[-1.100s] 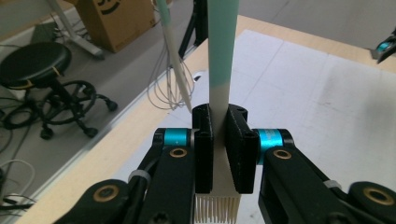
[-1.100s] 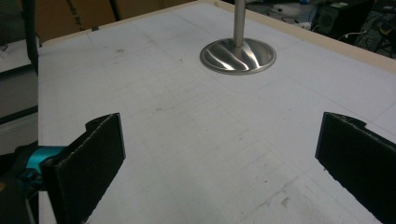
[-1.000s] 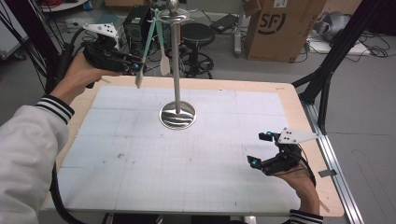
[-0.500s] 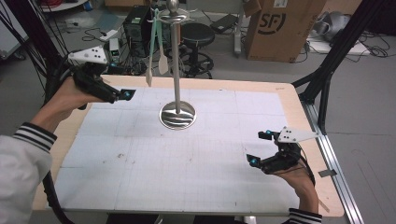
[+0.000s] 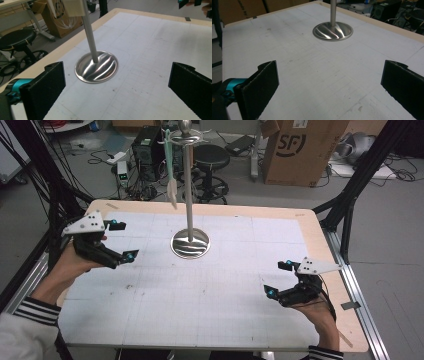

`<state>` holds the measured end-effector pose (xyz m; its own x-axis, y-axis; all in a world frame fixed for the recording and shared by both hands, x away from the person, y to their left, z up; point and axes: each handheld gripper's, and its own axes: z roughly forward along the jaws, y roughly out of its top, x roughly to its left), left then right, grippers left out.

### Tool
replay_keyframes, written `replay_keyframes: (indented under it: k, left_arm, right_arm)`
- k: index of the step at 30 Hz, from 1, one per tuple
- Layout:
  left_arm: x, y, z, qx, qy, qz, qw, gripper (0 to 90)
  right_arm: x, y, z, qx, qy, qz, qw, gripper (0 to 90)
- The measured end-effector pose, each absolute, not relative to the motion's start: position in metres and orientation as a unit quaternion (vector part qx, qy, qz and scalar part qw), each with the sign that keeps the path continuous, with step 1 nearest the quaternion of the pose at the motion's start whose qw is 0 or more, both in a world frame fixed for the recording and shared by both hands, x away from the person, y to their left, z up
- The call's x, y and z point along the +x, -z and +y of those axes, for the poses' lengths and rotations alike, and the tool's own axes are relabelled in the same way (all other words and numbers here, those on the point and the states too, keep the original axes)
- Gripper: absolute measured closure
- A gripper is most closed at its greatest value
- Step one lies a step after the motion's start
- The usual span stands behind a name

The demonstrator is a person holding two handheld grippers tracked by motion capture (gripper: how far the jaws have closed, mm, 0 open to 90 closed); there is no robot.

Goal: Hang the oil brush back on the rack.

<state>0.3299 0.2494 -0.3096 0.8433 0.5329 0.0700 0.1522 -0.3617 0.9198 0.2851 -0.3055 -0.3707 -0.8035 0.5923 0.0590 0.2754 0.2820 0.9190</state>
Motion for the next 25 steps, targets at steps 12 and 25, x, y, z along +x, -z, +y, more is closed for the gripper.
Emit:
replay_keyframes:
  k: [12, 25]
  left_arm:
    - [0.3, 0.364, 0.245, 0.806, -0.159, 0.201, 0.533, 1.7]
    - [0.298, 0.381, 0.245, 0.8, -0.137, 0.209, 0.546, 1.6]
  right_arm:
    - [0.284, 0.371, -0.308, 0.286, -0.536, 0.777, 0.164, 0.1]
    - [0.281, 0.374, -0.313, 0.294, -0.533, 0.774, 0.171, 0.1]
